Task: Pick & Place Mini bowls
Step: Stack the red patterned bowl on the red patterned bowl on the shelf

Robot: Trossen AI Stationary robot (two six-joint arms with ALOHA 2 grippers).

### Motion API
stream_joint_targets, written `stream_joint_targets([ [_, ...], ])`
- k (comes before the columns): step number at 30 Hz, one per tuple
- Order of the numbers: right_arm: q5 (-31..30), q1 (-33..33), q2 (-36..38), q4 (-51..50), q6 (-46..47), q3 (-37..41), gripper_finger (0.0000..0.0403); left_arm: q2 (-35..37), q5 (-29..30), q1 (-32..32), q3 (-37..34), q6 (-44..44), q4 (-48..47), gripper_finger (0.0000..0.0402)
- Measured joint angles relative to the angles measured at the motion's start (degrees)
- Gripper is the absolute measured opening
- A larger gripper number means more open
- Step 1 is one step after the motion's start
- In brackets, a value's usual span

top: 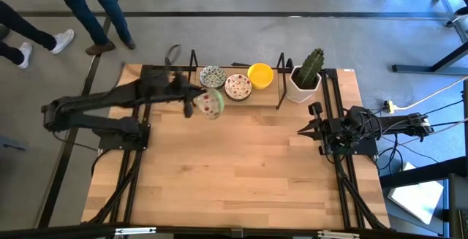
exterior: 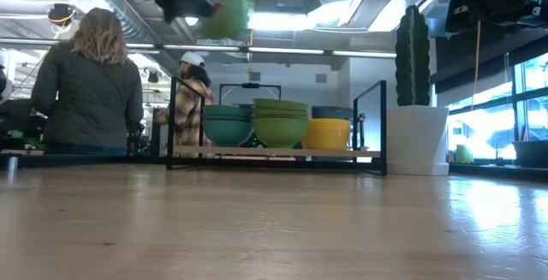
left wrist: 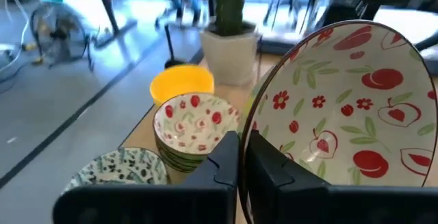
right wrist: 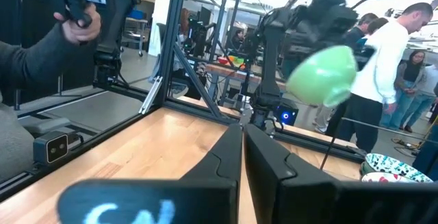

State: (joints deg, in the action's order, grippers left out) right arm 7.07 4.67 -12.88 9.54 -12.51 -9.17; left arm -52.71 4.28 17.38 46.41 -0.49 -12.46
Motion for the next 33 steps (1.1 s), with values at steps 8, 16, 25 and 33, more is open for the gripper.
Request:
stream_joint_targets([
  [8, 0.0, 0.0, 0.0, -0.1, 0.0, 0.0, 0.002, -26.1, 0.8, 0.8, 25.5, -6.4, -11.3, 0.0005],
  [16, 0.0, 0.0, 0.0, -0.6, 0.0, 0.0, 0.002, -46.1, 0.7, 5.7, 48.3, -7.6, -25.1, 0.0005],
  [25, 0.0, 0.0, 0.0, -0.9, 0.0, 0.0, 0.002, -60.4, -1.1, 10.1, 63.9, -4.8, -39.0, 0.0005],
  [33, 0.0, 0.0, 0.0, -1.3, 0.2, 0.0, 0.002, -62.0, -2.8, 13.2, 65.3, -3.2, -43.1, 0.0005],
])
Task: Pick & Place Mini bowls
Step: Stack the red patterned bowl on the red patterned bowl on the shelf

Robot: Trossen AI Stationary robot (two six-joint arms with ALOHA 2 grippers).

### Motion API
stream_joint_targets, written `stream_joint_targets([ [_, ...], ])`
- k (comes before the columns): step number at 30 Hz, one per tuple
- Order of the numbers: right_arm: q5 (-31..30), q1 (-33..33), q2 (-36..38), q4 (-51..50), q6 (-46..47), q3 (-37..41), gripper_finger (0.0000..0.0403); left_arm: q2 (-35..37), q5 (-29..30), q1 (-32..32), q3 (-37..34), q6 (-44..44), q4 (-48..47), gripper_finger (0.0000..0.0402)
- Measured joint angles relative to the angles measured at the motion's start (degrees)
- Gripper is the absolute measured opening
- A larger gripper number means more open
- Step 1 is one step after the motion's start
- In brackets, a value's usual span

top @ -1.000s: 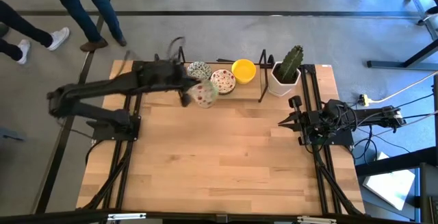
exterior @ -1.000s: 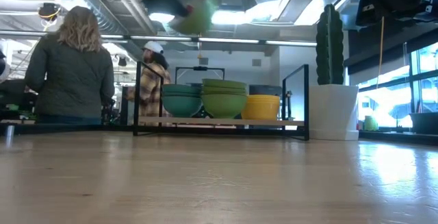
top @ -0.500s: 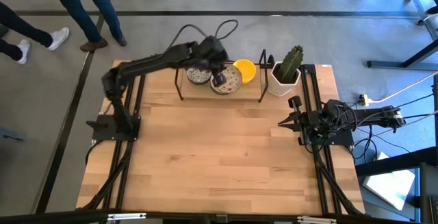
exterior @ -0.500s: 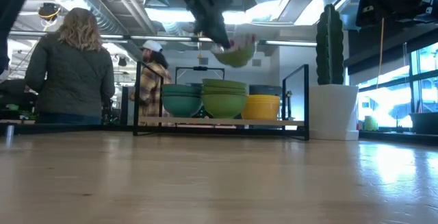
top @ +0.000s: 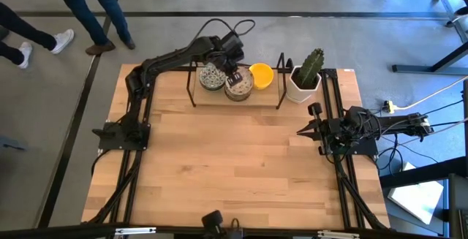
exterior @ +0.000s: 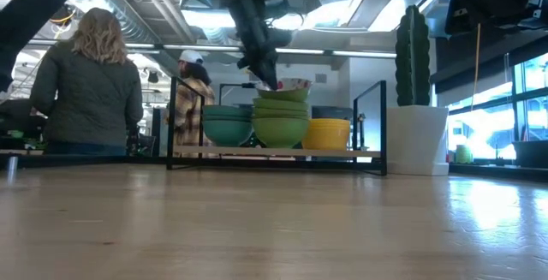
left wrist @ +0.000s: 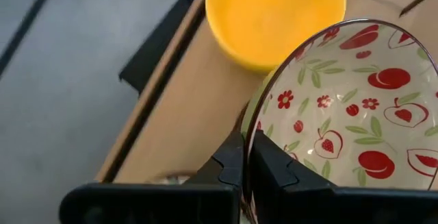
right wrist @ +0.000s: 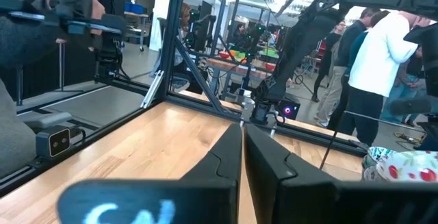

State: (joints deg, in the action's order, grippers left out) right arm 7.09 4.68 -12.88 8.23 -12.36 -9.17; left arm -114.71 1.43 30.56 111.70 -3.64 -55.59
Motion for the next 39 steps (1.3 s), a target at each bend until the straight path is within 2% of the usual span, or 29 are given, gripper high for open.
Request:
stream_joint_targets([
  [3, 0.0, 0.0, 0.0, 0.0, 0.0, 0.0, 0.002, 0.0, 0.4, 0.6, 0.0, 1.2, -2.5, 0.0005],
  [10, 0.0, 0.0, 0.0, 0.0, 0.0, 0.0, 0.002, -0.3, 0.1, 0.8, -0.4, 1.0, -1.6, 0.0005],
  [21, 0.0, 0.0, 0.0, 0.0, -0.1, 0.0, 0.002, -0.6, -3.1, 0.3, -0.4, -2.2, -1.9, 0.0006],
  [31, 0.0, 0.0, 0.0, 0.0, 0.3, 0.0, 0.002, -4.3, -6.2, 0.9, -0.1, -4.0, -0.9, 0.0007],
  [39, 0.0, 0.0, 0.0, -0.4, 0.1, 0.0, 0.002, -4.2, -6.0, 1.0, -0.3, -4.0, -0.3, 0.0038],
])
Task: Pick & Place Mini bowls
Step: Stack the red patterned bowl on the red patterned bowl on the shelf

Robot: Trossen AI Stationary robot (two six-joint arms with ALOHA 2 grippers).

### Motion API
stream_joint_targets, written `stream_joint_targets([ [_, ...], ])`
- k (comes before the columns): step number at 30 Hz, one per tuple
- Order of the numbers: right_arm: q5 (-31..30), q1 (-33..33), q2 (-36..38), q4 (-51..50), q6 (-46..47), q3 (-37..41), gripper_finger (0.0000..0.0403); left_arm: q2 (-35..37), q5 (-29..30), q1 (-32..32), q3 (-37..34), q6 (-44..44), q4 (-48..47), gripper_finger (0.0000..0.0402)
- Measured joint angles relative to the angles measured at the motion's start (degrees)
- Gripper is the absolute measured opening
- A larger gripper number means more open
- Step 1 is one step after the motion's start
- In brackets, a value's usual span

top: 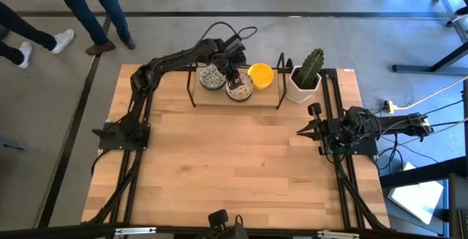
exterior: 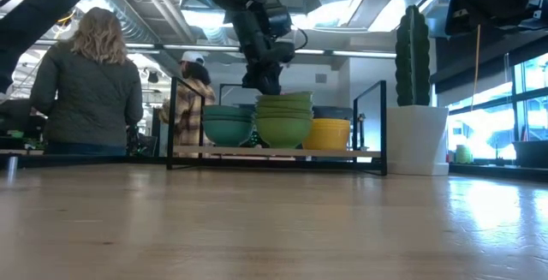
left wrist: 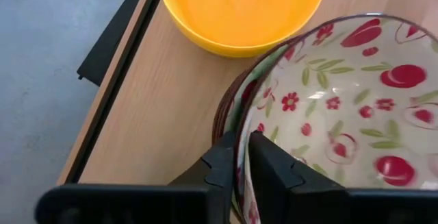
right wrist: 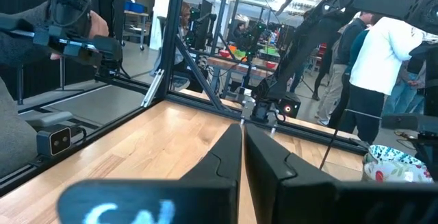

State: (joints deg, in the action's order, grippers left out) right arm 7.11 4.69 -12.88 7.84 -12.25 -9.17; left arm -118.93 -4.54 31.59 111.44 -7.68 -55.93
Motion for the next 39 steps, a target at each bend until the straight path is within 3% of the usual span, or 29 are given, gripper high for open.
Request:
stream_joint_targets([
  [20, 0.0, 0.0, 0.0, 0.0, 0.1, 0.0, 0.002, 1.9, 2.9, -1.0, -0.2, -2.6, 2.5, 0.0147],
  [30, 0.0, 0.0, 0.0, 0.0, 0.0, 0.0, 0.002, 2.1, 10.1, -1.0, -0.2, -3.1, 6.2, 0.0164],
  [39, 0.0, 0.0, 0.0, -0.1, 0.0, 0.0, 0.002, 2.1, 9.8, -2.1, -0.1, -7.1, 6.5, 0.016],
])
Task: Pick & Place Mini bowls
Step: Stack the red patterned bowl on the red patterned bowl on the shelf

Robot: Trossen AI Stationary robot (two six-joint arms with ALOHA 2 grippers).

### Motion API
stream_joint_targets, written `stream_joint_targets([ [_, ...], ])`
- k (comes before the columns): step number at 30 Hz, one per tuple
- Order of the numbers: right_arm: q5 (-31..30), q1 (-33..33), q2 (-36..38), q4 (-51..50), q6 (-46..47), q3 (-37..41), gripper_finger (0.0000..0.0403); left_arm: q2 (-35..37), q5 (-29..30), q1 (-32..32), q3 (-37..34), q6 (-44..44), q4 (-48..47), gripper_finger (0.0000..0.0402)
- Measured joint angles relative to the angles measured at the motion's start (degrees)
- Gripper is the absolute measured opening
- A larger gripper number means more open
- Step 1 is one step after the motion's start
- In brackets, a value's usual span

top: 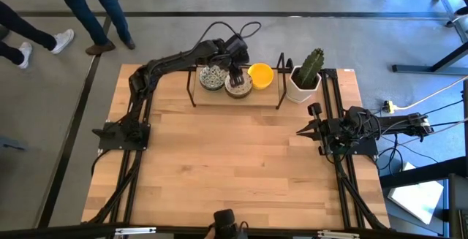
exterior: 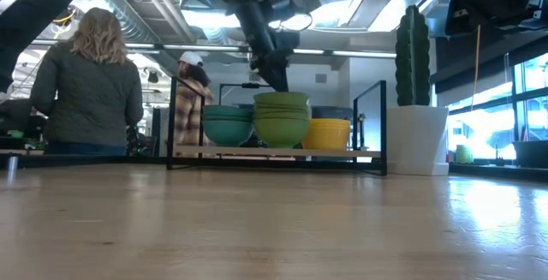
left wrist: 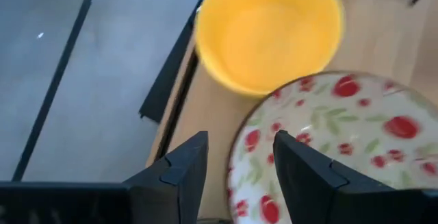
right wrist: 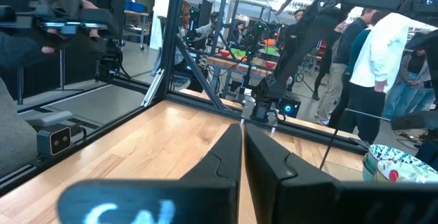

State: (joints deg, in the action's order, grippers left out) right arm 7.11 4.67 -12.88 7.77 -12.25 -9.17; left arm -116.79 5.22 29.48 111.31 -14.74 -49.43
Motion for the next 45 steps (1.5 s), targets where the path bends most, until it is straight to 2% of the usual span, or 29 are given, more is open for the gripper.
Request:
stream_joint_targets([
  [3, 0.0, 0.0, 0.0, 0.0, 0.0, 0.0, 0.002, 0.0, -0.4, -1.0, -0.1, 0.0, 3.3, 0.0157],
  [10, 0.0, 0.0, 0.0, 0.0, 0.1, 0.0, 0.002, -1.6, 5.7, -4.1, -0.4, -2.5, 5.9, 0.0131],
  [20, 0.0, 0.0, 0.0, -0.1, 0.1, 0.0, 0.002, -2.6, 5.5, -3.3, -0.5, -3.0, 5.9, 0.0107],
  [25, 0.0, 0.0, 0.0, -0.1, 0.1, 0.0, 0.002, -1.4, 0.2, -4.5, -0.5, -1.5, 1.7, 0.0107],
  [29, 0.0, 0.0, 0.0, -0.1, 0.0, 0.0, 0.002, -1.3, 0.3, -7.2, -0.5, -1.9, -0.2, 0.0102],
  [38, 0.0, 0.0, 0.0, -0.1, 0.2, 0.0, 0.002, -1.3, 1.3, -10.3, -0.5, -4.5, 6.1, 0.0082],
  [45, 0.0, 0.0, 0.0, -0.1, 0.1, 0.0, 0.002, -2.3, -0.2, -7.9, -0.5, -4.8, 6.0, 0.007],
])
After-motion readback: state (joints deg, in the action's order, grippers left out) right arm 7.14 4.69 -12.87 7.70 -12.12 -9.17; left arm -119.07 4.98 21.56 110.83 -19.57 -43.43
